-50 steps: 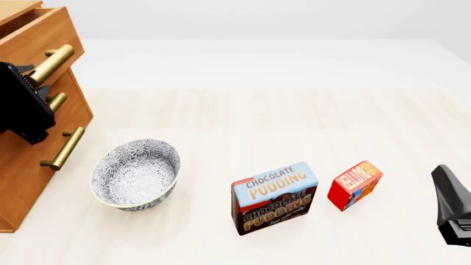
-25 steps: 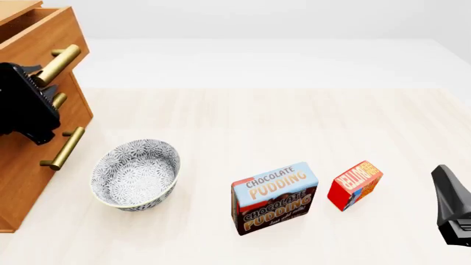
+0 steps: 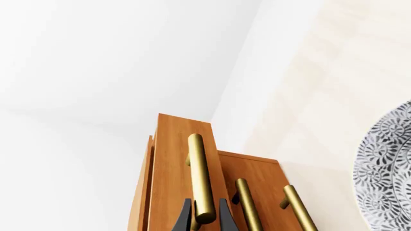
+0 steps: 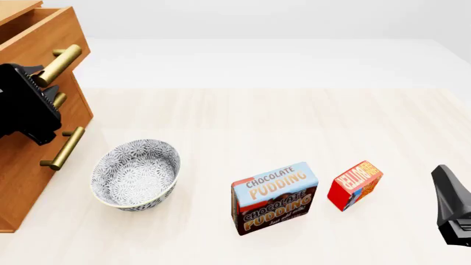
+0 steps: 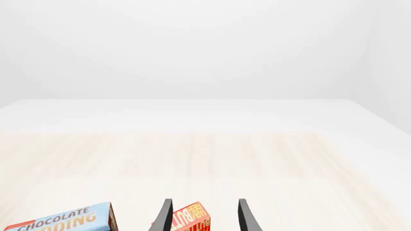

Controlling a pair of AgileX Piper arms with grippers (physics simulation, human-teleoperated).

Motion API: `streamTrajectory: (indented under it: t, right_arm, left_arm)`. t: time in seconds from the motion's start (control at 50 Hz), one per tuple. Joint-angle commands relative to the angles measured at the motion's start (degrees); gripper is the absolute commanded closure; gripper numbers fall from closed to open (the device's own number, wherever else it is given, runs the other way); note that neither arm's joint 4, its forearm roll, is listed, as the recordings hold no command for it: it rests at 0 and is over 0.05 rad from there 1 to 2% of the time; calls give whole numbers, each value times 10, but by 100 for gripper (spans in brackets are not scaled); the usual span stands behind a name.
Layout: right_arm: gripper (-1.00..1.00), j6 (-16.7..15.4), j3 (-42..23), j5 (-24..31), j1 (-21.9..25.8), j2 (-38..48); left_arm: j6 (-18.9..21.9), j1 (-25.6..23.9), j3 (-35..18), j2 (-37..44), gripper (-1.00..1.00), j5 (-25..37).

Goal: Put the butter at the back in the top drawer of the cabinet and close it.

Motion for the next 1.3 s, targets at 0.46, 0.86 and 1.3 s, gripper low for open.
streamTrajectory:
  t: [0.46,0.86,1.3]
  right_arm:
    - [-100,0,0,0,0,0]
    - [-100,0,0,0,0,0]
    - [-100,0,0,0,0,0]
  left_arm:
    - [0,-27,22,30,100,18]
    - [0,-27,22,30,100,18]
    - [0,-27,22,30,-100,18]
